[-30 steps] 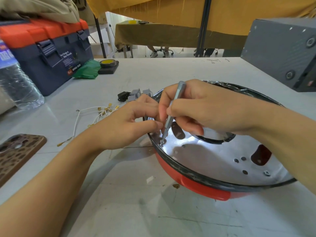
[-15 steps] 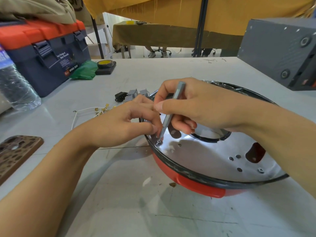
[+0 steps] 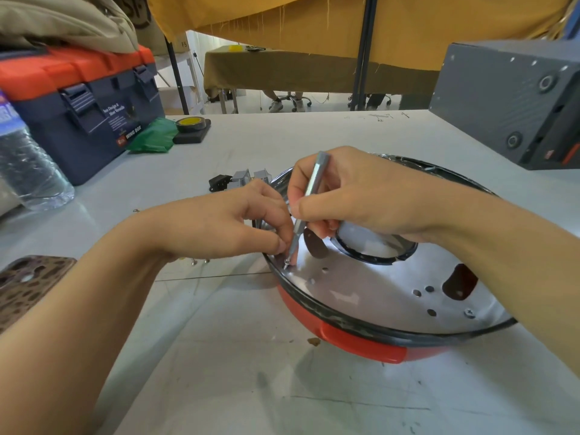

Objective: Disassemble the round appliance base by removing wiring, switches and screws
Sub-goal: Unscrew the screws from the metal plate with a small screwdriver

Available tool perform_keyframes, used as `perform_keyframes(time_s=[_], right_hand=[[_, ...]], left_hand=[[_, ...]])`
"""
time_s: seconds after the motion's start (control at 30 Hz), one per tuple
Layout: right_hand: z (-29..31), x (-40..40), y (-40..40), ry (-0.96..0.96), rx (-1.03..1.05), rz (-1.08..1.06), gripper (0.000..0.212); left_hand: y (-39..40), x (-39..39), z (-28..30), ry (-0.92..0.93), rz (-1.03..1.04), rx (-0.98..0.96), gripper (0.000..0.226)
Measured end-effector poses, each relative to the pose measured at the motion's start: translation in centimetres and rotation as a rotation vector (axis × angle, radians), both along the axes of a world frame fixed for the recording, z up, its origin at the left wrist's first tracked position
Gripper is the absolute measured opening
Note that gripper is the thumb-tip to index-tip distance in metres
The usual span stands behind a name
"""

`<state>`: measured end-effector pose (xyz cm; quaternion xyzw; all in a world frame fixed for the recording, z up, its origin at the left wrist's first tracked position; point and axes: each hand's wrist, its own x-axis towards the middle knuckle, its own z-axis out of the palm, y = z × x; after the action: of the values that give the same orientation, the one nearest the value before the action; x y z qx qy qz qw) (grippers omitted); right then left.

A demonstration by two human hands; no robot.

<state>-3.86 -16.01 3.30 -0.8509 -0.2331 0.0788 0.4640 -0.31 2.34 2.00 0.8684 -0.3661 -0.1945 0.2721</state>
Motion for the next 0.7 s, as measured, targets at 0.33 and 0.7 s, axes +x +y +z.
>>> perform_keyframes(time_s=[0.33,0.7], right_hand=[[-0.1,0.2,-0.1,-0.002,0.001,-0.003,0.012],[0.0,0.2,0.0,-0.007,0.019,-0.012,0.013]], left_hand=[[-1.5,0.2,2.4,0.071,-0.060,0.253,0.011],[-2.4,0.5,3.2,0.162,-0.066,0.314,0.009]])
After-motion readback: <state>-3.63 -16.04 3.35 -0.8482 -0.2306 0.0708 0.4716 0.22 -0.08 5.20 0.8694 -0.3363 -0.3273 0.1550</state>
